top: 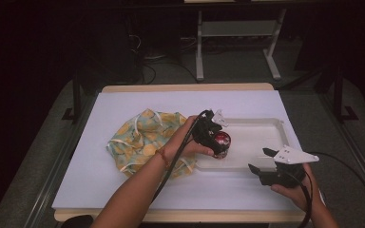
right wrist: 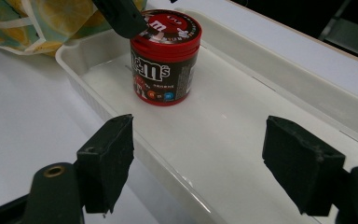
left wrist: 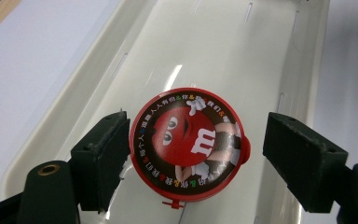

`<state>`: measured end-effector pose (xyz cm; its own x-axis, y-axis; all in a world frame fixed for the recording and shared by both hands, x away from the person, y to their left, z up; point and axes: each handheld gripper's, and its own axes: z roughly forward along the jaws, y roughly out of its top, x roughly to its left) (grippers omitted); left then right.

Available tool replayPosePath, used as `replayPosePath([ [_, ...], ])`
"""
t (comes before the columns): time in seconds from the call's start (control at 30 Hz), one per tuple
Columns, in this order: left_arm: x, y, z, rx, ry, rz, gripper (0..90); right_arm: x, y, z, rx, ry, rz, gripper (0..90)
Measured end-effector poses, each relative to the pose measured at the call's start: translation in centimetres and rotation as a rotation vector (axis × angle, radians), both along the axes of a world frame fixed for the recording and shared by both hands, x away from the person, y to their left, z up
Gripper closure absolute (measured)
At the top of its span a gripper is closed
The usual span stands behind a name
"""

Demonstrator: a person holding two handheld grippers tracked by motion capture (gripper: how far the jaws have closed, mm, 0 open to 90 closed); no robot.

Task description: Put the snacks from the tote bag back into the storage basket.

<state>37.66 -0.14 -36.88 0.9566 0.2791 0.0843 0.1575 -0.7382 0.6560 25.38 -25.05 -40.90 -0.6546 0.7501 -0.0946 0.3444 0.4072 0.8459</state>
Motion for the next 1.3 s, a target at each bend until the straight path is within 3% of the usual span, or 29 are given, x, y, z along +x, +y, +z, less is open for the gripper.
replayPosePath([
  [0.27,-0.4,0.6,0.4,-0.015,-0.022,-0.026,22.5,0.0,0.1,0.0,0.000,0.000,0.003,24.1],
  [0.5,-0.9,1.4,1.0,-0.031,-0.038,-0.017,20.8,0.0,0.0,0.0,0.002,0.003,0.003,24.1],
  [0.73,-1.4,2.3,1.5,-0.028,-0.074,-0.017,21.3,0.0,0.1,0.0,0.003,0.006,0.003,24.1],
  [0.77,-1.6,2.7,1.9,-0.045,-0.102,-0.003,22.0,0.0,0.1,0.0,0.001,0.004,0.006,24.1],
  [0.93,-1.9,3.3,2.4,-0.064,-0.105,-0.009,21.7,0.0,0.1,0.0,-0.001,0.006,0.007,24.1],
  [1.3,-2.4,4.6,2.5,-0.058,-0.120,-0.005,21.5,0.0,0.1,0.0,-0.006,0.005,0.009,24.1],
])
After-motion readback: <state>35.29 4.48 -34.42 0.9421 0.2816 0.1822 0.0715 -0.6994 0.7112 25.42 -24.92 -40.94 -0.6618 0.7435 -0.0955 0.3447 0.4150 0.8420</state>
